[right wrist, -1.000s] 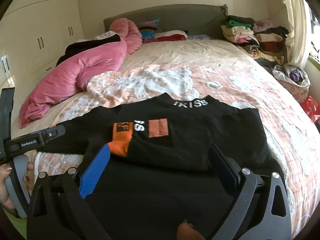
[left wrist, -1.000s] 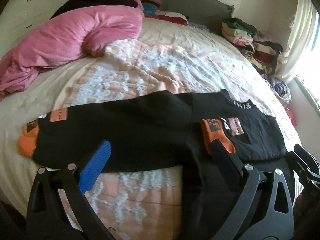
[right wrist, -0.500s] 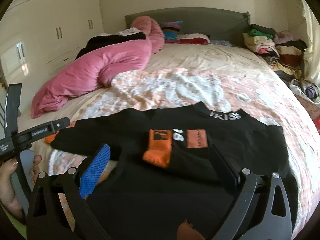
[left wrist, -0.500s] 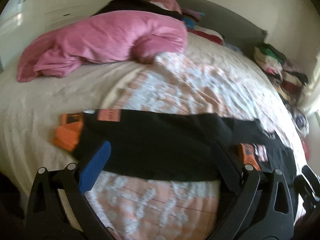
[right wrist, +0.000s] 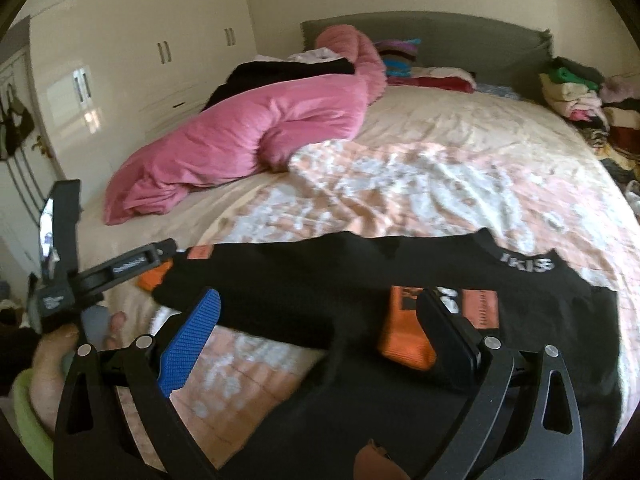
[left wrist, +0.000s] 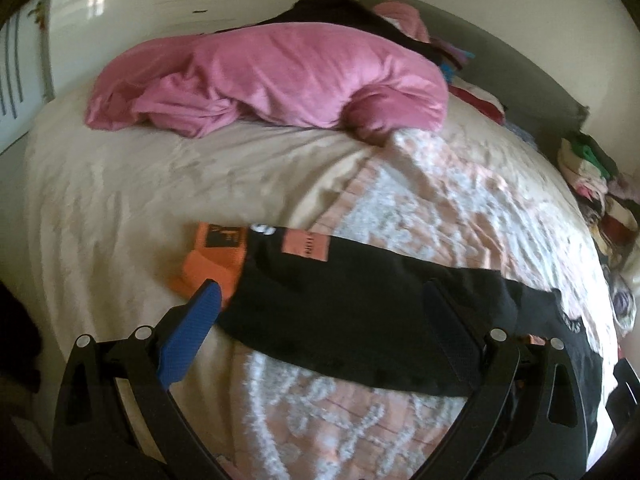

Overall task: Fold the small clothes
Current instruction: 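Move the left gripper to the other orange cuff and grasp it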

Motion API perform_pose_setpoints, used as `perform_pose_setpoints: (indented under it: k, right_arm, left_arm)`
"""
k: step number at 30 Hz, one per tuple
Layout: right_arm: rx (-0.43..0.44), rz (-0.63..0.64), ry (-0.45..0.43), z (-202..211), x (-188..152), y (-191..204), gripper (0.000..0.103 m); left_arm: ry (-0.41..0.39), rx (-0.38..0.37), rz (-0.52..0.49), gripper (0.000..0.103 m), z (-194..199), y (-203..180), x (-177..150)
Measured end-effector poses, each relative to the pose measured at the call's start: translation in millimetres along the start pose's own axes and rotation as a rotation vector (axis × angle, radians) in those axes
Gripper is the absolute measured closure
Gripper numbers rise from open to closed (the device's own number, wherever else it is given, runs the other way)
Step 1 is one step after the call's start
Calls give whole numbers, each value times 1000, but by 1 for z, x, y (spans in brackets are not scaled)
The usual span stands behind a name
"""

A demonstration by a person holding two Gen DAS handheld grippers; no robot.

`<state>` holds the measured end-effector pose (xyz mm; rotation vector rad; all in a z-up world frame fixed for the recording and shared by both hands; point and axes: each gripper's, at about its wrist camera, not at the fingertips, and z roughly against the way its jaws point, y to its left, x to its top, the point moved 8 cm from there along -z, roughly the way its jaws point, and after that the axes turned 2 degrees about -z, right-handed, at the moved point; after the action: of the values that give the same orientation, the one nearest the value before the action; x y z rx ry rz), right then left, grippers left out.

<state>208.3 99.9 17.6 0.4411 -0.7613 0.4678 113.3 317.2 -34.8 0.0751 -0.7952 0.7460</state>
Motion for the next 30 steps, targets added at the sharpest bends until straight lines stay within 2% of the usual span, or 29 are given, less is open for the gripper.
perform_pose_setpoints:
  k: [13, 17, 26, 29, 30]
  right_arm:
    - [90, 35, 38, -23, -2, 41, 5]
    - [100, 51, 56, -29, -10, 47, 5]
    - [88, 6, 84, -35, -33, 32, 5]
    - [86, -31, 90, -35, -40, 21, 5]
    - [86, -39, 89, -34, -41, 18, 5]
  left_arm:
    - [72, 45, 134, 10, -22, 38, -5]
    - [114, 88, 169, 9, -35, 54, -12]
    - [173, 150, 204, 9, -62, 72, -22]
    - [141, 132, 212, 10, -65, 72, -17]
    - [136, 123, 216, 13, -66, 71, -16]
